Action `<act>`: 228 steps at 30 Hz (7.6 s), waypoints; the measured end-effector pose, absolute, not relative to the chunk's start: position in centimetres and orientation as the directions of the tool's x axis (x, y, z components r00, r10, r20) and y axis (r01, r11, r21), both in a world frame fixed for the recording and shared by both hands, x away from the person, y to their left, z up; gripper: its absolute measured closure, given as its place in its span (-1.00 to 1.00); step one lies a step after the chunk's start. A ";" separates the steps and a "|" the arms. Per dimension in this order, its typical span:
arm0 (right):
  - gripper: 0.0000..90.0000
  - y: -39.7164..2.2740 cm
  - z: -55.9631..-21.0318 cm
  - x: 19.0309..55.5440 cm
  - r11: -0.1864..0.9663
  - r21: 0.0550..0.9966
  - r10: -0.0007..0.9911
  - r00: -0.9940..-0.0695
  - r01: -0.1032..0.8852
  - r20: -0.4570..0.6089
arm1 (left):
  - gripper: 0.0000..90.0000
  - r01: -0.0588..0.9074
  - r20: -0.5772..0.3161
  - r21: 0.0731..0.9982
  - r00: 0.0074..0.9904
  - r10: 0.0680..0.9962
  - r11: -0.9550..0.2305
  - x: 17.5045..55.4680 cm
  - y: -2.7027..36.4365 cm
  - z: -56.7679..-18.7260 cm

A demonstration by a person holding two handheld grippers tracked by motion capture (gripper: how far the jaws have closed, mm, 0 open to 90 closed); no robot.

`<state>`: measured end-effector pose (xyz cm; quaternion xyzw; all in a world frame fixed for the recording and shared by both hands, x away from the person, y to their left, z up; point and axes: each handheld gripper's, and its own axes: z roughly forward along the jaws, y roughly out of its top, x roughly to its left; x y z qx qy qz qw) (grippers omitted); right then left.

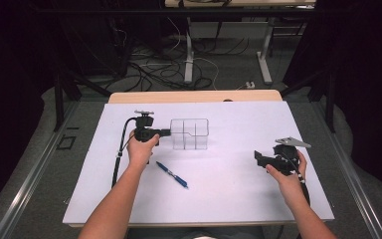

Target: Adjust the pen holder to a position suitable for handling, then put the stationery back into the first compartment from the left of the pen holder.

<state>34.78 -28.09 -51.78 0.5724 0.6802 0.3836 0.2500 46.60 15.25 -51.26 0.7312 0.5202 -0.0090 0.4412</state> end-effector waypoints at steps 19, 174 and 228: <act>-0.66 -28.1 -51.8 34.8 0.054 0.809 0.970 -0.222 0.586 0.096 | 1.00 0.762 -0.481 0.644 0.477 0.735 -0.073 46.4 13.9 -51.4; 0.00 -7.2 -45.1 39.1 0.585 0.392 0.755 -0.653 0.710 0.057 | -0.67 0.690 -0.251 0.718 0.376 0.892 -0.089 37.1 20.4 -47.2; 0.24 1.2 -49.6 40.3 0.647 0.376 0.682 -0.724 0.663 0.102 | -0.97 0.672 -0.170 0.731 0.345 0.923 -0.116 37.6 21.8 -48.6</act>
